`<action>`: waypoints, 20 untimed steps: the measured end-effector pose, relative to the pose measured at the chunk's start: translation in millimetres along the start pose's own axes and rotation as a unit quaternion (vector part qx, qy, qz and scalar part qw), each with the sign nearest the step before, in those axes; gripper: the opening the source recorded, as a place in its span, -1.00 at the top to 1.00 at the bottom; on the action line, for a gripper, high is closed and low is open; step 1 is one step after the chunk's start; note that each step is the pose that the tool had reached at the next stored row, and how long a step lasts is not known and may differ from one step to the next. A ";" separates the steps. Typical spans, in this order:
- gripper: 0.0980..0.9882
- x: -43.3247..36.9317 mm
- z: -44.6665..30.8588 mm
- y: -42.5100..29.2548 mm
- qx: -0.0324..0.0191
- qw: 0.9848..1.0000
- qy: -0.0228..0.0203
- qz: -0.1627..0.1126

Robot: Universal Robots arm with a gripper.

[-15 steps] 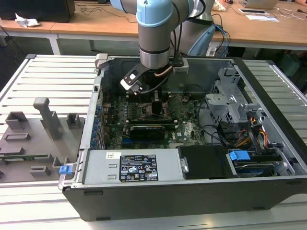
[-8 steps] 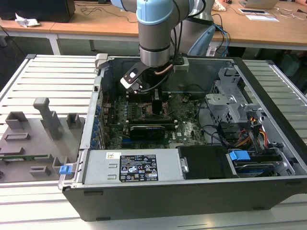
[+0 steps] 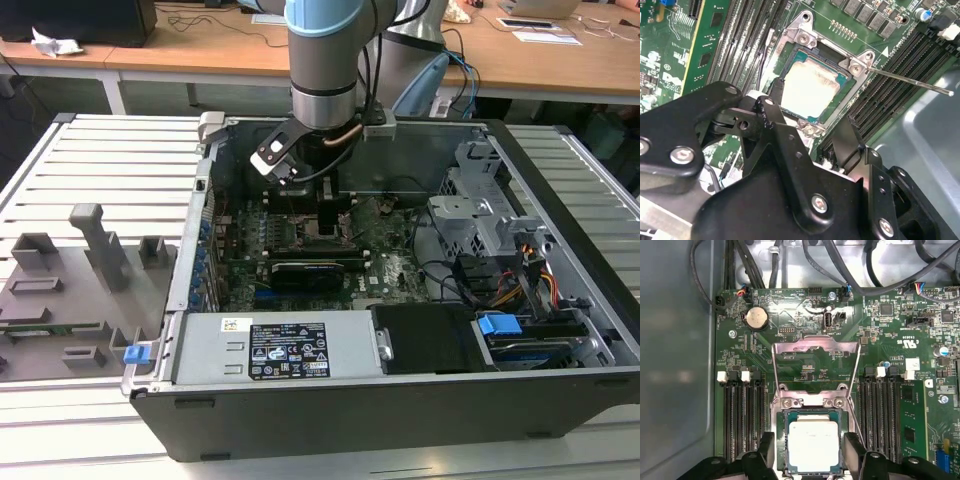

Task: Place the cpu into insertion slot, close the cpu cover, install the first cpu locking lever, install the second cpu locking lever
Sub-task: 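Place the cpu into insertion slot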

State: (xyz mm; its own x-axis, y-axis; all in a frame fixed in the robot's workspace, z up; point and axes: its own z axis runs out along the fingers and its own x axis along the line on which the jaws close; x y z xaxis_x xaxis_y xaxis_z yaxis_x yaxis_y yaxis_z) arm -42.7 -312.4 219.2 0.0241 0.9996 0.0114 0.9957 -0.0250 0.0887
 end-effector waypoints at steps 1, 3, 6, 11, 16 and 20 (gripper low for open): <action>-0.22 -0.1 -0.3 0.0 0.000 1.000 0.000 0.000; 0.07 -0.8 -1.3 0.1 0.000 1.000 0.000 0.000; 0.47 -3.7 -1.7 0.2 0.000 1.000 0.000 0.000; 0.98 -13.0 -1.8 0.2 0.000 1.000 0.000 0.000; 0.98 -14.7 -1.9 0.2 0.000 1.000 0.000 0.000; 0.98 -14.7 -4.5 0.4 0.000 1.000 0.000 0.000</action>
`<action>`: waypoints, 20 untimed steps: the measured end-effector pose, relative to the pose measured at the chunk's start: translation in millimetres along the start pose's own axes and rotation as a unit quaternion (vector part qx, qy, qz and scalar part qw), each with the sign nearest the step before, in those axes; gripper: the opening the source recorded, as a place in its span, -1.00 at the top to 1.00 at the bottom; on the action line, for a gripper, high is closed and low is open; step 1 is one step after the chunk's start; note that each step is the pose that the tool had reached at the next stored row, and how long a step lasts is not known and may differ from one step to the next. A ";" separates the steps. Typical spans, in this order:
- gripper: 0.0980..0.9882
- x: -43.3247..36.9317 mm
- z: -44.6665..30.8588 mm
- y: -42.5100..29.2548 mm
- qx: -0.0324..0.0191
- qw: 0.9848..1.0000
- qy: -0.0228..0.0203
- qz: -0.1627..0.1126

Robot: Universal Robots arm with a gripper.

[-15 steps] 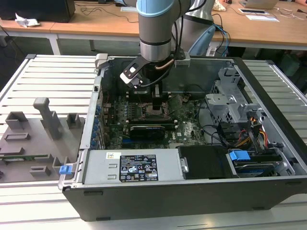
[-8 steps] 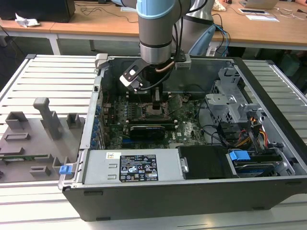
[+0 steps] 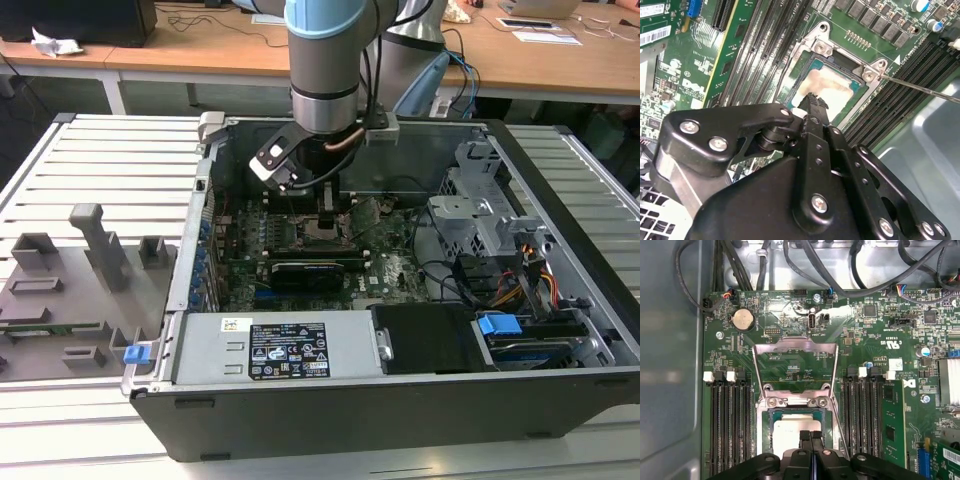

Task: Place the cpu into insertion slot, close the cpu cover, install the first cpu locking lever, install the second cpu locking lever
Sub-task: 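Place the cpu into insertion slot, then close the cpu cover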

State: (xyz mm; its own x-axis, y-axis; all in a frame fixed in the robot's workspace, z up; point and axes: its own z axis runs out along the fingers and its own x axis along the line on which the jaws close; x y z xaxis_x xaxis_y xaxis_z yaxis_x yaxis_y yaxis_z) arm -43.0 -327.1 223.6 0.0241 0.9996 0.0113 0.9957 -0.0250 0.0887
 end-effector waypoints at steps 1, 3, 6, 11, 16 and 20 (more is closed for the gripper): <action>0.98 0.0 -0.5 0.1 0.000 1.000 0.000 0.000; 0.98 0.0 -0.8 0.1 0.000 1.000 0.000 0.000; 0.98 0.0 -2.2 0.2 0.000 1.000 0.000 0.000; 0.98 0.1 -6.8 0.6 0.000 1.000 0.000 0.000; 0.98 0.2 -14.1 1.3 0.000 1.000 0.000 0.000; 0.98 -0.4 -16.9 0.6 0.000 1.000 0.000 0.000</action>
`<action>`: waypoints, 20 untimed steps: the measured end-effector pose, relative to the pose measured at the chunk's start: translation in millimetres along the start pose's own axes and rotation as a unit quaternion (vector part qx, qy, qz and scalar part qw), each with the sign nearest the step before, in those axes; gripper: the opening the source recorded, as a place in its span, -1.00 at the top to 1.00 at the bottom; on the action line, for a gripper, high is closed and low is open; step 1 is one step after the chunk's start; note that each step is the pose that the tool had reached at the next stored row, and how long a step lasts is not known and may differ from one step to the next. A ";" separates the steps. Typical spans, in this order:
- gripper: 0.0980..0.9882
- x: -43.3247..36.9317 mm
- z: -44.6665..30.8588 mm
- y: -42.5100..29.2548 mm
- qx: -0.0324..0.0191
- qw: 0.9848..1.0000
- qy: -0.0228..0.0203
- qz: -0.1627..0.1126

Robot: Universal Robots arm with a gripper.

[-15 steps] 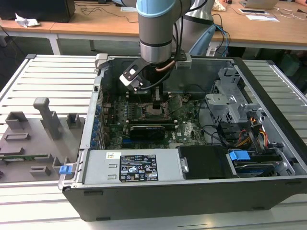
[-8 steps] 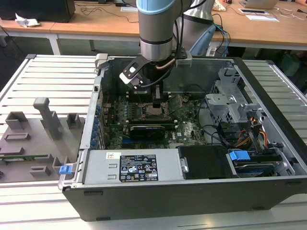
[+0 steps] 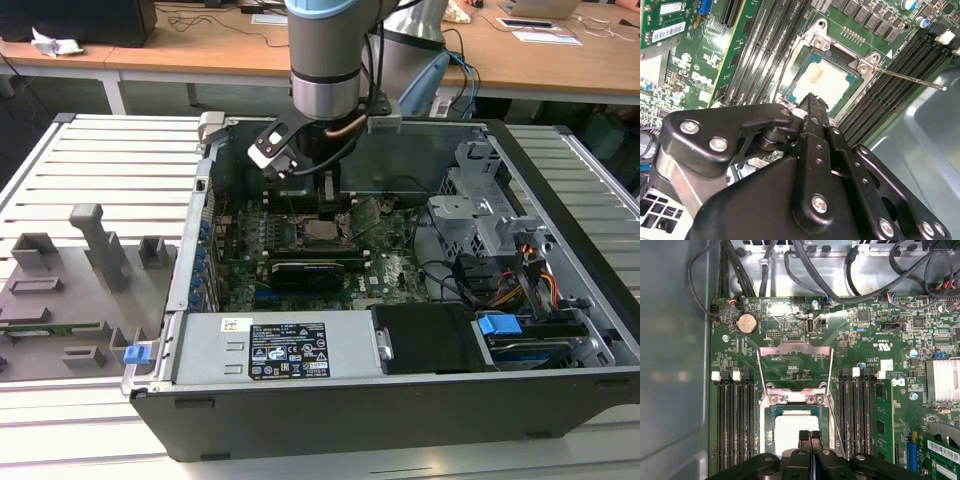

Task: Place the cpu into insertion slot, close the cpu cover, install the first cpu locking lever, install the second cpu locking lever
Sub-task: 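Close the cpu cover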

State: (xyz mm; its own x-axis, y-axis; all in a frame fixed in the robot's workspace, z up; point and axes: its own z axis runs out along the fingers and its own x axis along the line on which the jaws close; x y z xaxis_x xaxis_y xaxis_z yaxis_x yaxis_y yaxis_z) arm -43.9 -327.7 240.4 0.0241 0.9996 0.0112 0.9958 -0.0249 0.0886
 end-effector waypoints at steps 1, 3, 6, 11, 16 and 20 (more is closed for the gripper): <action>0.98 -0.6 0.1 0.0 0.000 1.000 0.000 0.000; 0.98 -1.2 0.1 0.0 0.000 1.000 0.000 0.000; 0.98 -1.2 -3.9 0.4 0.000 1.000 0.000 0.000; 0.98 -1.1 -11.7 2.9 0.000 1.000 0.000 0.000; 0.98 -0.9 -11.0 14.1 0.004 1.000 0.000 0.000; 0.98 -0.7 -18.3 14.7 0.004 1.000 0.001 0.000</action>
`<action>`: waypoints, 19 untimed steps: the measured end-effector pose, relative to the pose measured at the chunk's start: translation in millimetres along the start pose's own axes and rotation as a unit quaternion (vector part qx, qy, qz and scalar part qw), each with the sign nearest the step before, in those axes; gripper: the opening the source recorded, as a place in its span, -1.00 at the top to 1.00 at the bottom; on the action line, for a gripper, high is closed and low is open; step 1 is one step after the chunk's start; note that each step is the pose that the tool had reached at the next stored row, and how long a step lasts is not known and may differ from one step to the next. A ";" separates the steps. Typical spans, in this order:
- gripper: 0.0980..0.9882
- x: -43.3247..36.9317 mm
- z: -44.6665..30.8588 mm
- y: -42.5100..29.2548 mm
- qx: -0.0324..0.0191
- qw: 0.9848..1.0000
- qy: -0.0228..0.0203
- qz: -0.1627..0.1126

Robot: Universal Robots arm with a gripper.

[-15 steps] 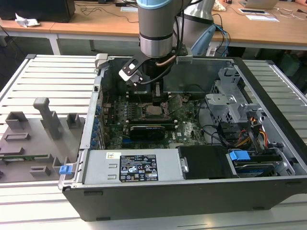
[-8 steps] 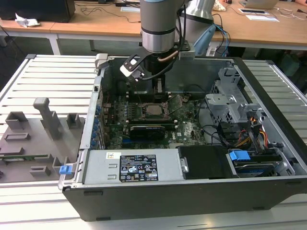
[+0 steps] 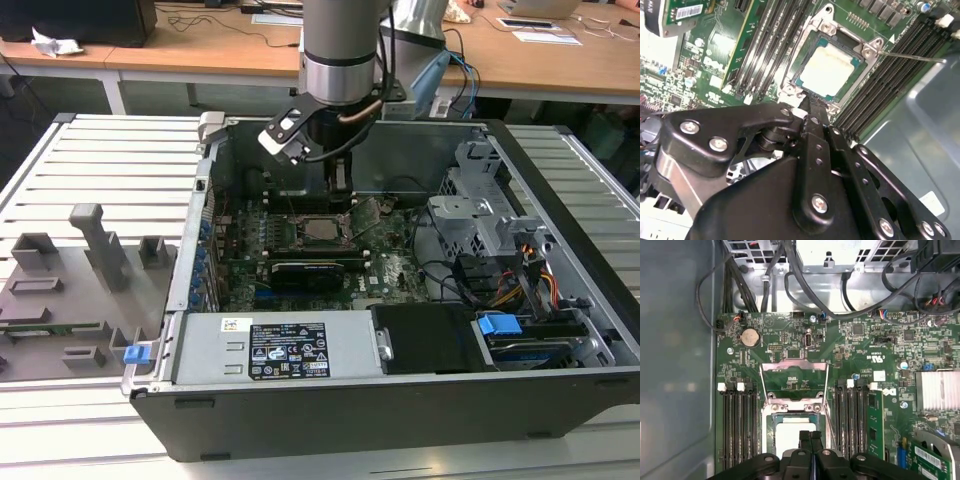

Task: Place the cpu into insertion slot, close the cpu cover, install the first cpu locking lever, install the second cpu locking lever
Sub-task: 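Close the cpu cover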

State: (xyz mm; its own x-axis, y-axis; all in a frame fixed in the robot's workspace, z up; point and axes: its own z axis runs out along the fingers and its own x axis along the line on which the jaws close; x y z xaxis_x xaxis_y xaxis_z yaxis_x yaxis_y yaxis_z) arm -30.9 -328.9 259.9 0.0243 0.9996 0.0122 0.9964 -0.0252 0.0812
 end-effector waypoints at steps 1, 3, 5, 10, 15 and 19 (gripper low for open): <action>0.98 0.0 -0.2 0.8 0.000 1.000 0.000 0.000; 0.98 0.1 0.0 3.7 0.000 1.000 0.000 0.000; 0.98 0.2 0.4 9.1 0.002 1.000 0.000 0.000; 0.98 0.3 0.9 14.6 0.003 1.000 0.000 0.000; 0.98 0.5 1.3 19.8 0.004 1.000 0.000 0.000; 0.98 0.6 1.6 23.7 0.005 1.000 0.000 0.000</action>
State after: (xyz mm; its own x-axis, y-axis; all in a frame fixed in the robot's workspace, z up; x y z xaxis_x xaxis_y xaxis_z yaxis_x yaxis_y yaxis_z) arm -7.1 -329.0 260.2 0.0243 0.9996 0.0120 0.9971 -0.0251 0.0721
